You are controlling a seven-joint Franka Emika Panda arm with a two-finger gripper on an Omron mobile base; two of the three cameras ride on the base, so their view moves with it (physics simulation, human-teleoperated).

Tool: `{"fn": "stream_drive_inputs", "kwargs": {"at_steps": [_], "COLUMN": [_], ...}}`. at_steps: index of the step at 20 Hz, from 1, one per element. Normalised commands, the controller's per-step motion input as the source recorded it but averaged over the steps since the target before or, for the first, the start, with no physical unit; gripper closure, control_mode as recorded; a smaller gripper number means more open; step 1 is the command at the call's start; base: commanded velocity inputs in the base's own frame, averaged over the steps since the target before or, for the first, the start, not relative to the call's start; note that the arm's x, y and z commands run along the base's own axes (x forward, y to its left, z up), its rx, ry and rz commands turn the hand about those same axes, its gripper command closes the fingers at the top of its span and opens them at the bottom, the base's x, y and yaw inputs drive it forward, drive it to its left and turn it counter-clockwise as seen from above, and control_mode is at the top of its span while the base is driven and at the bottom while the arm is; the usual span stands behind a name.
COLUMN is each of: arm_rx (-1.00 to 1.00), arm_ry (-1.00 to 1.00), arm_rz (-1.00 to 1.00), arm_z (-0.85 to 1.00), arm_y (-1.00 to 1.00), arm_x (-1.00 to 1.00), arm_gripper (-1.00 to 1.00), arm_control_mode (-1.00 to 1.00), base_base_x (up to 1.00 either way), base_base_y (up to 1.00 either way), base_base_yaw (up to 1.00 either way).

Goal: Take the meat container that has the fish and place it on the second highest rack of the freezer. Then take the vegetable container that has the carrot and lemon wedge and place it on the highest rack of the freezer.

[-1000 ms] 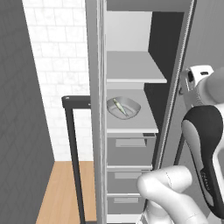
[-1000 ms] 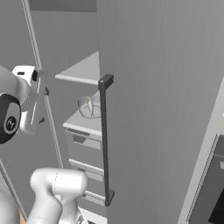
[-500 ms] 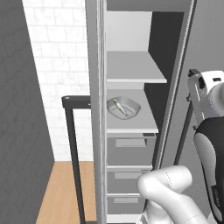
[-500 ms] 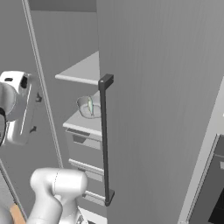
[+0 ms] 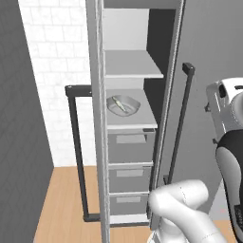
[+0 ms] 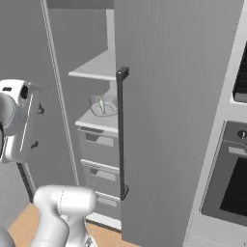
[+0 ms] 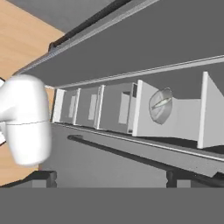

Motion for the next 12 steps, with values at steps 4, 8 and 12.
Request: {"fn": "stream_drive_inputs", "kwargs": {"at_steps": [4,8,12], "arm_rx": [0.0,0.0,0.0], "arm_ry": [0.0,0.0,0.0], "arm_rz": [0.0,0.0,0.0], "arm_z": [0.0,0.0,0.0], "arm_y": [0.0,0.0,0.0], "arm_x": [0.0,0.0,0.0], "arm_gripper": [-1.0,-1.0,-1.0], "arm_control_mode": [1.0,1.0,1.0], "base_base_x": [-0.72,-0.22,0.09], "base_base_y": [-0.22,-0.42,-0.85], "base_base_yaw": [-0.56,-0.67,-0.34]}}
